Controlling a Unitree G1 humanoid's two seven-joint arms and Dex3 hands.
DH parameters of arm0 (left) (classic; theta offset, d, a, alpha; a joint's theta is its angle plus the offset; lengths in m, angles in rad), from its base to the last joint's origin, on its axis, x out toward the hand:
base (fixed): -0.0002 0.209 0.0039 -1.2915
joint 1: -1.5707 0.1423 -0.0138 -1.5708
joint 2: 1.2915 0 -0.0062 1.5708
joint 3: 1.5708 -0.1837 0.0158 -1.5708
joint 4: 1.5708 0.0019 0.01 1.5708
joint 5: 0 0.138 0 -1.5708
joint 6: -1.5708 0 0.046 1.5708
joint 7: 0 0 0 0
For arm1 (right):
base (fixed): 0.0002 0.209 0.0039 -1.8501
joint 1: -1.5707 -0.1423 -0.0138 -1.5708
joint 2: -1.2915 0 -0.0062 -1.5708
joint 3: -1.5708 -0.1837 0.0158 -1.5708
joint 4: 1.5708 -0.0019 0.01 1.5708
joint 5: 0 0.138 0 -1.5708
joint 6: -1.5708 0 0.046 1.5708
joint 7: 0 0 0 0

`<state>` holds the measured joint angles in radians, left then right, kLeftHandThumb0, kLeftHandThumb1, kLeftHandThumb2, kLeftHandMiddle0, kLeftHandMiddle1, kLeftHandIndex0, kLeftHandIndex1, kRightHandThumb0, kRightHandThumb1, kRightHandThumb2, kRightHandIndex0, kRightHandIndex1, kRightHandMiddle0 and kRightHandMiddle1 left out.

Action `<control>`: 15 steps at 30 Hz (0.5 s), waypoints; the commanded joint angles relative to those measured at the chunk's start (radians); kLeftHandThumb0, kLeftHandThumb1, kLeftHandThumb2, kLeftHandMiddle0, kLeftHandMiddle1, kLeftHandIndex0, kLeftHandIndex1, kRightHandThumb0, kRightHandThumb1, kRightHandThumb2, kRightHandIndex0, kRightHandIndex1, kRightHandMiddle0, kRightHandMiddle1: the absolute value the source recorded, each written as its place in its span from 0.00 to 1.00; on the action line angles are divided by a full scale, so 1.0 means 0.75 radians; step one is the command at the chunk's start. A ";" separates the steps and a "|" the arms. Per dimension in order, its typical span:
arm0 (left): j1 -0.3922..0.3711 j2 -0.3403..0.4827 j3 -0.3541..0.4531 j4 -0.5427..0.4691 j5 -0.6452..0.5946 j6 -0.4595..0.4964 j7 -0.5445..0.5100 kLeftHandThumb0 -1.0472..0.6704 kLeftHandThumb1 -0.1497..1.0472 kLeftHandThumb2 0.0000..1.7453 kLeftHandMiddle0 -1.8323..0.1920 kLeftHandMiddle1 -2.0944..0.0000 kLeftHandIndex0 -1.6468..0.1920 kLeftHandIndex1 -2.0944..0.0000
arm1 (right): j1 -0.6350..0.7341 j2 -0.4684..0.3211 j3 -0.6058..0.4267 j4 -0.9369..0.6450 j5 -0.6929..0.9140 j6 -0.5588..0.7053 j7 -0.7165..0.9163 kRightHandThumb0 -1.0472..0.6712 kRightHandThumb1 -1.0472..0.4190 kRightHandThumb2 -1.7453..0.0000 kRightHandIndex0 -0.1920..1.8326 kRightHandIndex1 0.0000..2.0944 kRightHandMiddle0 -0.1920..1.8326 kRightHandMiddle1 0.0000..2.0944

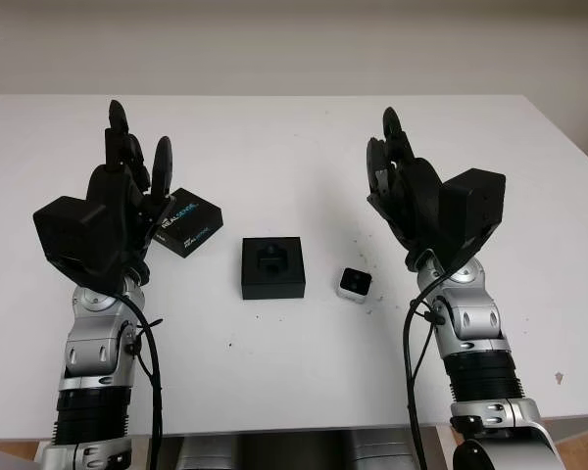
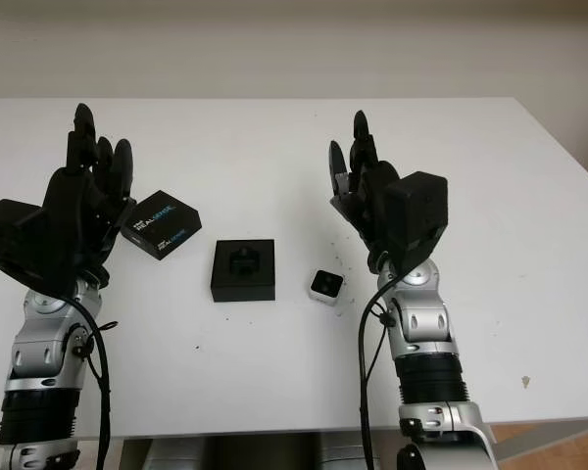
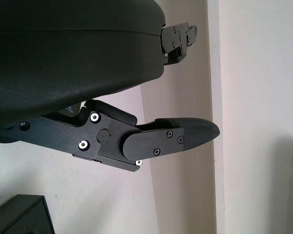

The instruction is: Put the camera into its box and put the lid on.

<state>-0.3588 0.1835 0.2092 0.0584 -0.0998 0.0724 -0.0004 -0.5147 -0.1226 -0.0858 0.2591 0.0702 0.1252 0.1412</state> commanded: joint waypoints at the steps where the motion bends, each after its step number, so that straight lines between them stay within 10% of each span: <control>1: -0.004 -0.001 -0.003 -0.033 -0.003 -0.001 -0.001 0.23 1.00 0.29 0.99 0.97 0.99 0.98 | -0.014 -0.010 0.000 -0.016 0.002 -0.017 0.000 0.14 0.00 0.63 0.00 0.00 0.00 0.00; 10: -0.008 -0.008 -0.004 -0.023 -0.002 0.000 0.002 0.25 1.00 0.30 1.00 0.98 1.00 0.98 | -0.014 -0.042 0.028 -0.035 -0.054 0.042 -0.009 0.18 0.00 0.66 0.00 0.00 0.01 0.00; 15: 0.004 -0.006 -0.005 -0.035 -0.003 0.005 -0.003 0.25 1.00 0.31 1.00 0.98 1.00 0.99 | 0.040 -0.146 0.117 -0.222 -0.272 0.067 -0.052 0.18 0.01 0.90 0.14 0.07 0.13 0.06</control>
<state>-0.3575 0.1795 0.2066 0.0458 -0.0996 0.0790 -0.0002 -0.4915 -0.2013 -0.0130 0.1506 -0.1087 0.1713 0.1036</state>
